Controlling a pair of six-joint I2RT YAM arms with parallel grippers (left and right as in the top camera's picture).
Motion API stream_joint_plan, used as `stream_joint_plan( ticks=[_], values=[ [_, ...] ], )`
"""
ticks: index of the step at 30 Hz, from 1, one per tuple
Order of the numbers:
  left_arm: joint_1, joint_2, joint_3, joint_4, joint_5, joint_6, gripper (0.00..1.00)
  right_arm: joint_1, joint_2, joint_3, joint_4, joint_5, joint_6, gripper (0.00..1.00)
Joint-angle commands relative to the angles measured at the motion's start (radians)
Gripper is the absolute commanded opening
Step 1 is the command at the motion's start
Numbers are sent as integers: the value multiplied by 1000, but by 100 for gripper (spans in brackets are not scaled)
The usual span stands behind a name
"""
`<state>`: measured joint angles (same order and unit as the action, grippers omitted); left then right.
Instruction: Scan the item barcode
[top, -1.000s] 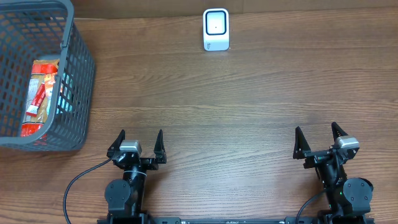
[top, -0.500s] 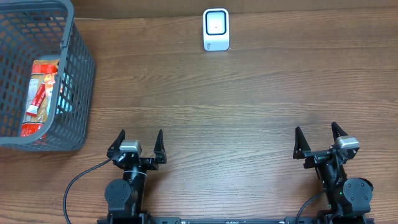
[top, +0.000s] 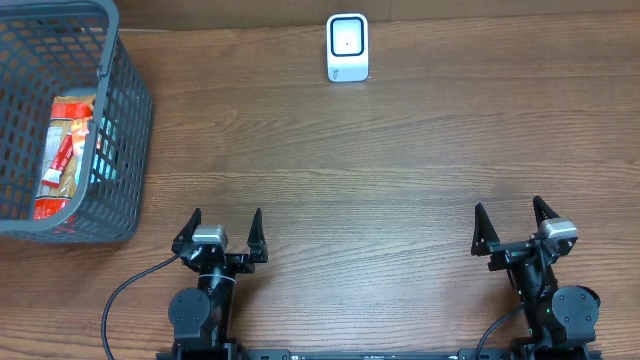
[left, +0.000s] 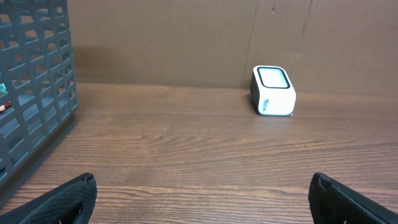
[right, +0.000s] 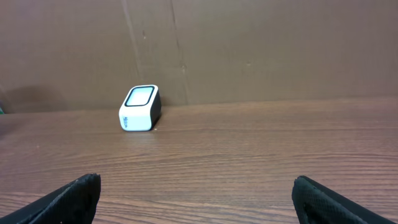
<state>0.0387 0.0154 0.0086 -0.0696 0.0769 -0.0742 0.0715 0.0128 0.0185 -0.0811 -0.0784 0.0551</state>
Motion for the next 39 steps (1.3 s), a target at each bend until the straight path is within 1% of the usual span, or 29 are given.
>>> stream_joint_plan(
  ticks=[1, 21, 23, 26, 28, 30, 34, 37, 39],
  values=[
    [-8, -10, -4, -3, -6, 15, 99, -6, -8, -11, 4, -3, -4, 100],
    [-8, -11, -4, -2, -6, 15, 99, -6, -8, -11, 4, -2, -4, 100],
    [-7, -10, -4, -2, -26, 18, 100, -6, -8, -11, 4, -2, -4, 100],
    [-6, -10, -3, -5, -25, 14, 100, -6, -8, -11, 4, -3, -4, 100],
    [-6, -10, 2, -13, 1, -25, 100, -6, -8, -11, 4, -2, -4, 100],
    [-6, -10, 32, -65, 40, -59, 100, -6, -8, -11, 4, -2, -4, 100],
    [-6, -10, 178, -290, 52, -64, 100, -6, -8, -11, 4, -3, -4, 100],
    [-6, -5, 304, -428, 124, -66, 100, -6, -8, -11, 4, -2, -4, 100],
    [-6, 15, 402, -522, 188, -97, 100, -6, -8, -11, 4, -3, -4, 100]
  ],
)
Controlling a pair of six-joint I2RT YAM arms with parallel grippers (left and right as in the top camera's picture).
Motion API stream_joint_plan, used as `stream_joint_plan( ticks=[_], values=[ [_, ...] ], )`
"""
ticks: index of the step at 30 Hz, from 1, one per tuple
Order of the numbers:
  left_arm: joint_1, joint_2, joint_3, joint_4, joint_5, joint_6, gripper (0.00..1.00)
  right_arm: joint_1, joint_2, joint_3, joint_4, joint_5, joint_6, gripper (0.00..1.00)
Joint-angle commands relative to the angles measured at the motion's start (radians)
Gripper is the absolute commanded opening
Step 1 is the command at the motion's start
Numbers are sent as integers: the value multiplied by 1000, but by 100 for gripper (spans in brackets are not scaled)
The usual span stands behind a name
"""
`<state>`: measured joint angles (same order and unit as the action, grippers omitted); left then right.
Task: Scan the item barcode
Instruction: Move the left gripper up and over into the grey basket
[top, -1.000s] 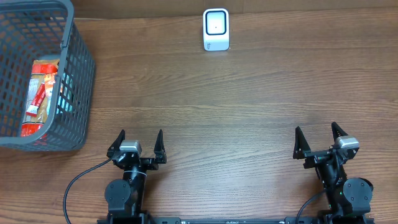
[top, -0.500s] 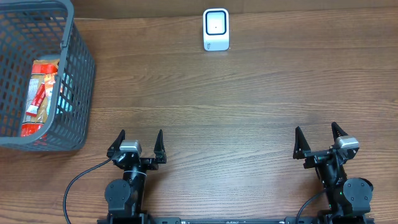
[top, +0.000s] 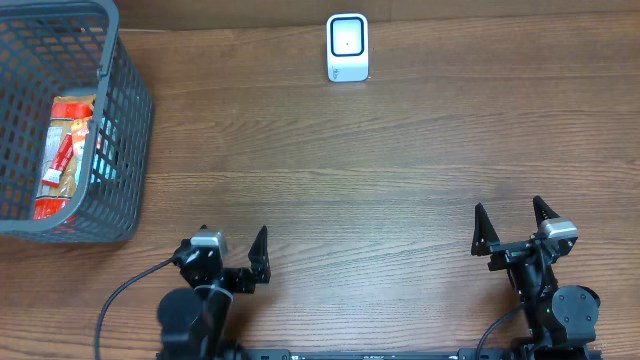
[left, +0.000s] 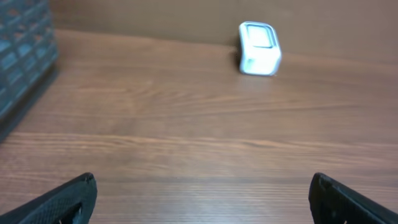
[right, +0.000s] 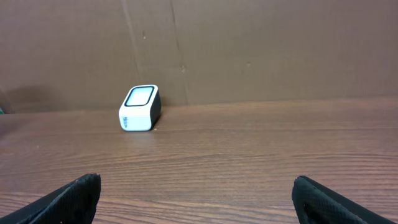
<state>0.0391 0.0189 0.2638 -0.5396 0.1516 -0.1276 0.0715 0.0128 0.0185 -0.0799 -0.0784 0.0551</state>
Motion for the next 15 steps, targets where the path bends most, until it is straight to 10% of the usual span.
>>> stream_joint_plan(
  ticks=[1, 15],
  values=[
    [-7, 27, 195, -101, 143, -56, 100, -6, -8, -11, 3, -3, -4, 100],
    [-7, 581, 934, -690, 246, 83, 100, -6, -8, -11, 3, -2, -4, 100]
  ],
)
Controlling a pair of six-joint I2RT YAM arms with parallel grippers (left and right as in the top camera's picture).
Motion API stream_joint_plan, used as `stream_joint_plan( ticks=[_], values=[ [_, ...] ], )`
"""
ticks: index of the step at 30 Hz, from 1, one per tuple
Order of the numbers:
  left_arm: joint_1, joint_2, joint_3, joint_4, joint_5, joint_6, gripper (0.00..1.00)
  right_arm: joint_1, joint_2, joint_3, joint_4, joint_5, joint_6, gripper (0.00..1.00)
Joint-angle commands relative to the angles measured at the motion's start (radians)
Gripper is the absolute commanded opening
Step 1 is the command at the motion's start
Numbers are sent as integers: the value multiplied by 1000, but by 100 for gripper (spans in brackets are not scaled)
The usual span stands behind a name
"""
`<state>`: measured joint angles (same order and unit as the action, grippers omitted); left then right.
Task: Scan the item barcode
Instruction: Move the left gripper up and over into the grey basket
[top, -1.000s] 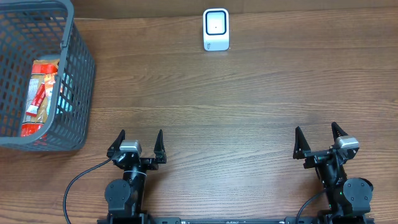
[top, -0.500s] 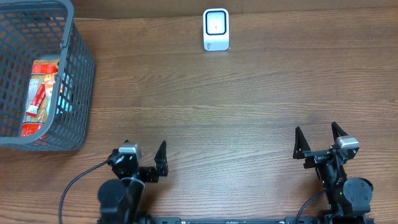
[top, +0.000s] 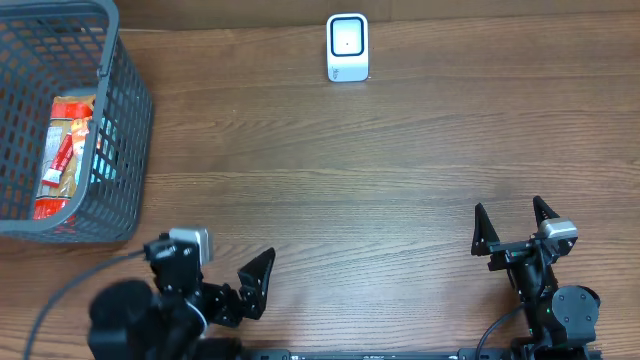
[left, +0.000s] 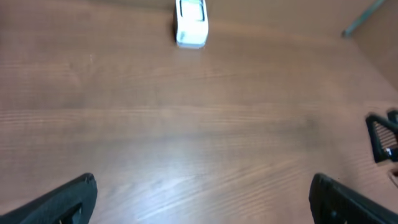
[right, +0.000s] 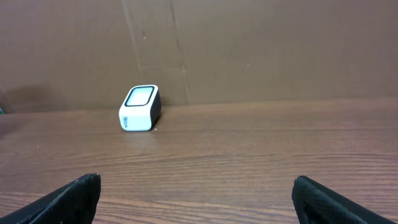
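A white barcode scanner (top: 347, 47) stands at the table's far edge, also seen in the left wrist view (left: 190, 23) and the right wrist view (right: 140, 107). Red snack packets (top: 62, 155) lie inside the grey mesh basket (top: 130, 120) at the far left. My left gripper (top: 205, 270) is raised over the near left of the table, open, with nothing between its fingers. My right gripper (top: 513, 225) rests at the near right, open and holding nothing.
A brown cardboard wall (right: 249, 43) runs along the back of the wooden table (top: 380, 170). The right arm's gripper shows at the right edge of the left wrist view.
My left arm has lifted and turned; its camera now looks down on the table from higher up, with the scanner smaller and further left. The right arm has not moved.
Both grippers first sat open at the near edge, level with the table. Then the left arm was a little higher and tilted down. Now it is higher still, looking down over the table, while the right arm stays as it was.
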<state>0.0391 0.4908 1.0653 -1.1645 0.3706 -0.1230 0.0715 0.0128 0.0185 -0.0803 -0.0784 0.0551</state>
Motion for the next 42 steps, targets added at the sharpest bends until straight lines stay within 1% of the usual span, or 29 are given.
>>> stream_joint_plan(
  ticks=[1, 3, 6, 8, 11, 15, 21, 26, 31, 33, 37, 42],
  values=[
    [-7, 169, 203, -133, 22, 109, 100, -6, -8, -11, 3, -2, -4, 100],
    [-7, 267, 309, -240, 16, 151, 100, -6, -8, -11, 3, -3, -4, 100],
    [-7, 409, 467, -384, 16, 161, 100, -6, -8, -11, 3, -3, -4, 100],
    [-7, 484, 544, -426, 16, 159, 100, -6, -8, -11, 3, -3, -4, 100],
    [-7, 565, 611, -430, 15, 150, 100, -6, -8, -11, 3, -2, -4, 100],
    [-7, 617, 632, -343, -36, 149, 100, -6, -8, -11, 3, -3, -4, 100],
    [-5, 688, 632, -184, -209, 39, 100, -6, -8, -11, 3, -3, -4, 100],
    [34, 745, 636, -61, -330, 29, 100, -6, -8, -11, 3, -2, -4, 100],
    [156, 787, 653, 36, -376, 6, 100, -6, -8, -11, 3, -2, -4, 100],
    [240, 795, 653, 103, -372, 6, 100, -6, -8, -11, 3, -2, -4, 100],
    [365, 803, 653, 210, -343, 6, 100, -6, -8, -11, 3, -3, -4, 100],
    [501, 819, 652, 310, -340, 21, 100, -6, -8, -11, 3, -3, -4, 100]
  ],
)
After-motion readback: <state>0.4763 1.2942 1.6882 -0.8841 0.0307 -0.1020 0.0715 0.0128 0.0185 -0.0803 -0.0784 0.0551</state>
